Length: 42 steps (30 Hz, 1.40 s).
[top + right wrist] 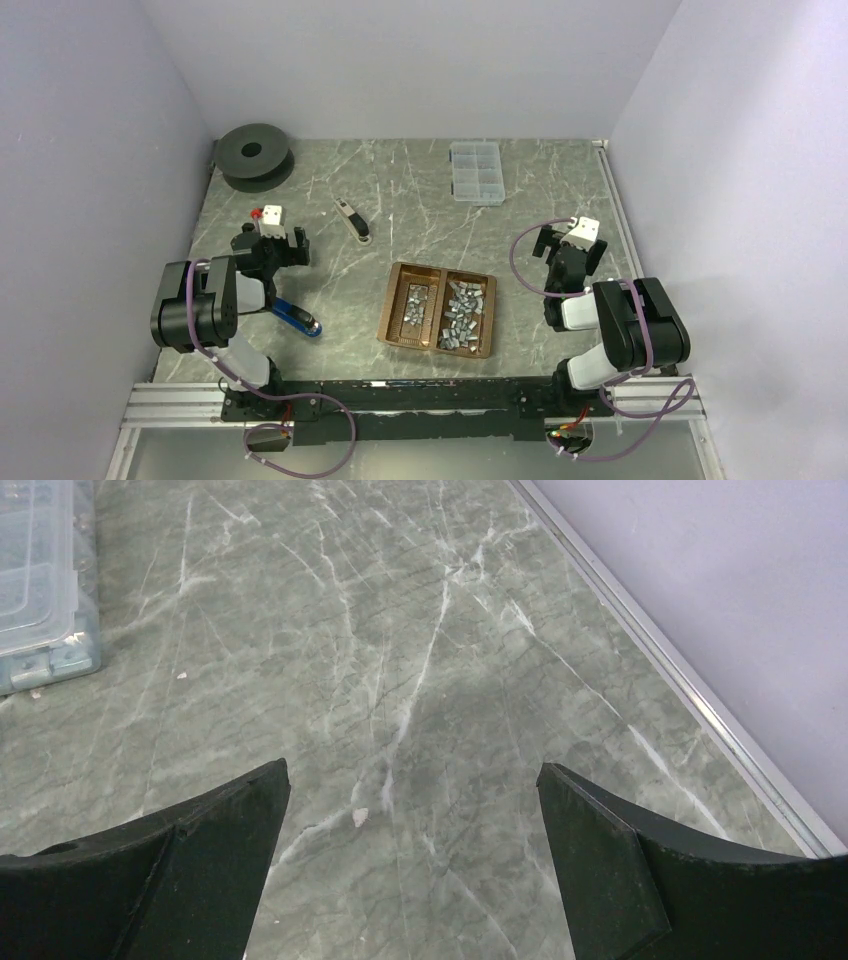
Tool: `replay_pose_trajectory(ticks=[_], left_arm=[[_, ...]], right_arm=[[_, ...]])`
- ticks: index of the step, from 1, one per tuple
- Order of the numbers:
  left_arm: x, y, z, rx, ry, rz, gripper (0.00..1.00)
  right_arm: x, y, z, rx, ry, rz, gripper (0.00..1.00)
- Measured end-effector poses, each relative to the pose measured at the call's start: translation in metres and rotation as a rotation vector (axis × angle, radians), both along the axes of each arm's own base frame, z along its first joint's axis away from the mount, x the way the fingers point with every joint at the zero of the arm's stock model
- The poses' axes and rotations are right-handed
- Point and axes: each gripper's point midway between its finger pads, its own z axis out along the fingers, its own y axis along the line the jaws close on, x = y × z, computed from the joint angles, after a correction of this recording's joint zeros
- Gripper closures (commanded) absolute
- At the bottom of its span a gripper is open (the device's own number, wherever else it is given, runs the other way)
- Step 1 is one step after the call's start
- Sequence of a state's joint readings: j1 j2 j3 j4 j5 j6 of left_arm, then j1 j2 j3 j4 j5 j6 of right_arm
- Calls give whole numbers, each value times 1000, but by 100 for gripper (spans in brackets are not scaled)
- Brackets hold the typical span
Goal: Load the staples into the stapler
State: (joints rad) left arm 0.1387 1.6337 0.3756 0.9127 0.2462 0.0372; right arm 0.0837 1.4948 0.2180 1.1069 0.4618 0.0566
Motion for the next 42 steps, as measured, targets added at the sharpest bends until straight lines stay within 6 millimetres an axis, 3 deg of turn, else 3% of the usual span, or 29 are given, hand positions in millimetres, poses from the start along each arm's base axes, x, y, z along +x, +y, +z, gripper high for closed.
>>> replay_pose_trajectory(ticks=[10,13,16,19,22,24,26,28,31,33,36,42], left_arm=[[0,0,0,-1,1,0,1],[1,3,2,-12,53,4,1],[22,10,32,-17,89,10,1],[45,15,87,-10,61,12,1],[45,15,124,-11,79,13,0],[39,15,136,-15,111,13,1],[29,13,142,-22,164,13,1],[16,11,143,-31,228,13,1],[-6,8,137,-41,329,9,1],[-21,5,132,-38,383,-1,1],[-44,1,126,-19,453,-36,1],[-77,-8,126,55,509,-168,0]], right_arm=[[0,0,1,-1,-1,0,0],[-4,0,9,-5,13,-14,0],[5,0,44,49,7,-55,0],[30,8,113,201,-96,-71,0],[41,24,160,365,-151,7,0],[41,38,170,434,-132,55,0],[39,75,168,463,-47,115,2],[30,133,158,455,63,213,6],[-6,231,131,403,253,375,12],[-34,268,106,350,363,418,16],[-70,294,66,241,496,417,21],[-112,309,11,86,645,395,36]])
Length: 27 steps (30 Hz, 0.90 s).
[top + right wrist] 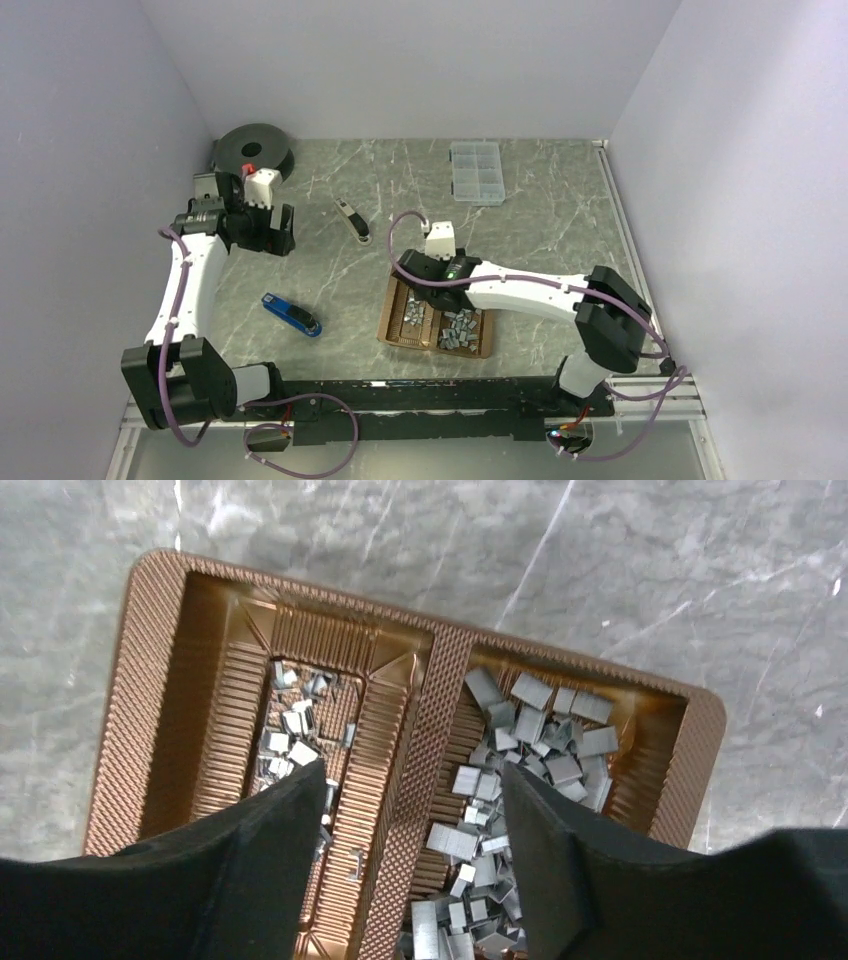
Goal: Load the staples into the stapler
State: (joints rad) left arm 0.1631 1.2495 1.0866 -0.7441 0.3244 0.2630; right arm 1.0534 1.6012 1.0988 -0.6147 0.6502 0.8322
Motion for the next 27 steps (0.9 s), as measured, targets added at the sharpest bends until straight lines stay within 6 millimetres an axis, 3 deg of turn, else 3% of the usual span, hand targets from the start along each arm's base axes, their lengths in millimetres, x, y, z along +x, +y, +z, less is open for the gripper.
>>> replay_pose_trajectory(ticks=[9,17,23,27], left_arm=[[-26,-3,-2,63,37,-145,1],[-35,-5,-2,86,44,-211,1],[-39,-5,-4,103,52,-241,0],[-40,-5,-3,116,46,-259,1]], right_arm=[[-19,7,-16,7,31,-20,54],[-35,-4,-48,-16,91,-37,62],[-34,-7,-52,-5,91,-57,80],[-29,-22,-50,8,87,-98,88]])
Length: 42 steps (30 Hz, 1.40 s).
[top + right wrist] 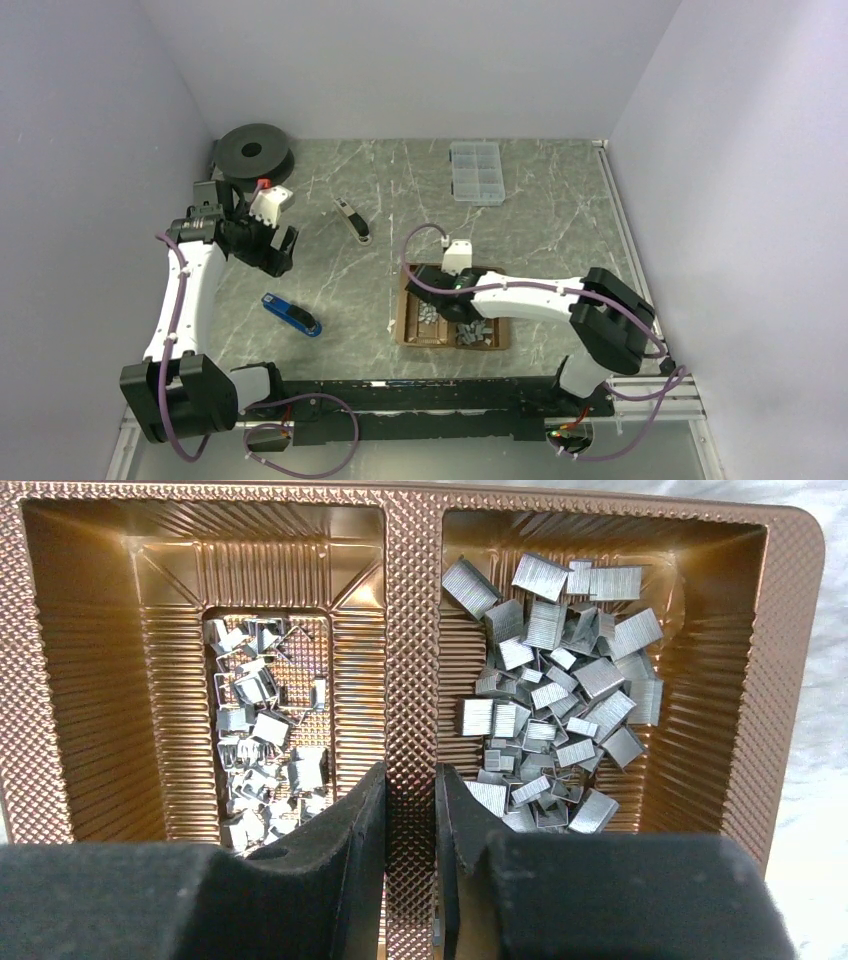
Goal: Load the staples into the stapler
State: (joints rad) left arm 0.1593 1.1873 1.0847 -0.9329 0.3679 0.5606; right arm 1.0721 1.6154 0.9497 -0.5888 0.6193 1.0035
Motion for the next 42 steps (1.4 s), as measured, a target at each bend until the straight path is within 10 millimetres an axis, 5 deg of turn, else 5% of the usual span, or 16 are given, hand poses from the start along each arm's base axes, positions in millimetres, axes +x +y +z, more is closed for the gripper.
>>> replay_pose_trajectory(ticks=[12,24,29,33,42], left_arm=[[-7,-1,3,32,-27,-52,1],[-19,0,-31,74,64,-154,0],[-25,-2,-40,96,79,-224,1],[-35,-9,-49,113,103,-311,1],[-66,-30,-57,170,120,-623,7]], right_arm=[[39,-120,6,-50,4,-281,95],[57,-224,8,-108,57,-523,99],[57,-239,10,-144,75,-516,95],[56,-241,7,-145,99,-504,68],[56,-227,12,-72,107,-446,35]])
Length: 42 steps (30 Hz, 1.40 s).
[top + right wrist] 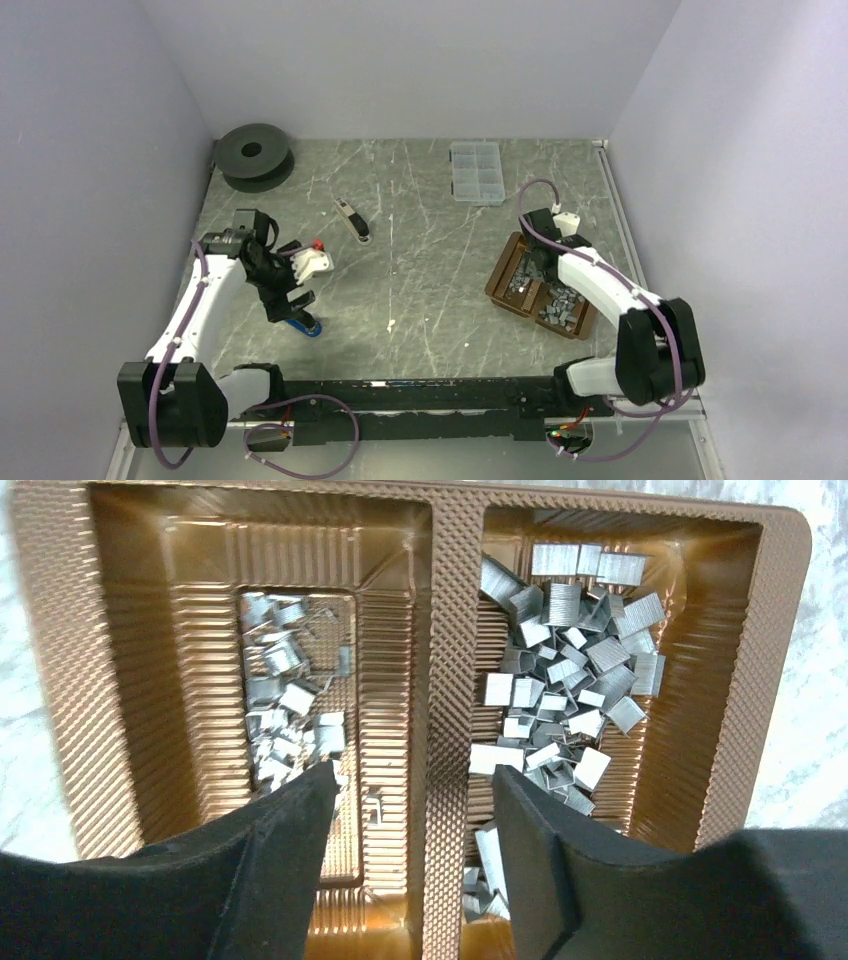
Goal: Load the staples into the stapler
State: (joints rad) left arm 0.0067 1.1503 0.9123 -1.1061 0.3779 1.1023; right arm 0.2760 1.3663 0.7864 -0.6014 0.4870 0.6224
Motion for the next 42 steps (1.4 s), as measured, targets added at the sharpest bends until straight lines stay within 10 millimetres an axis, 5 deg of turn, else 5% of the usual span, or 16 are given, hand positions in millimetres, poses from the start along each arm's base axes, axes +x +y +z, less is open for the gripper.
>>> replay_pose_trajectory(ticks=[8,15,23,27,32,36,42], left_arm=[[-18,-25,-10,43,-4,-328,23],[-44,-28,-39,127,13,-607,31],[-34,-25,-54,198,-108,-813,63],[-30,-28,-57,211,-143,-888,86],[-30,-37,-60,226,-181,-1002,94],[-32,-63,-53,209,-207,-1118,99],[-23,-150,-13,114,-276,-1180,100]], right_arm=[[4,26,48,83,-133,88,29],[-3,88,81,125,-194,280,21],[-19,137,100,243,-286,447,21],[-27,155,92,303,-311,541,21],[-48,183,61,351,-316,710,18],[-70,201,44,392,-380,878,6],[-88,233,48,466,-492,1090,4]])
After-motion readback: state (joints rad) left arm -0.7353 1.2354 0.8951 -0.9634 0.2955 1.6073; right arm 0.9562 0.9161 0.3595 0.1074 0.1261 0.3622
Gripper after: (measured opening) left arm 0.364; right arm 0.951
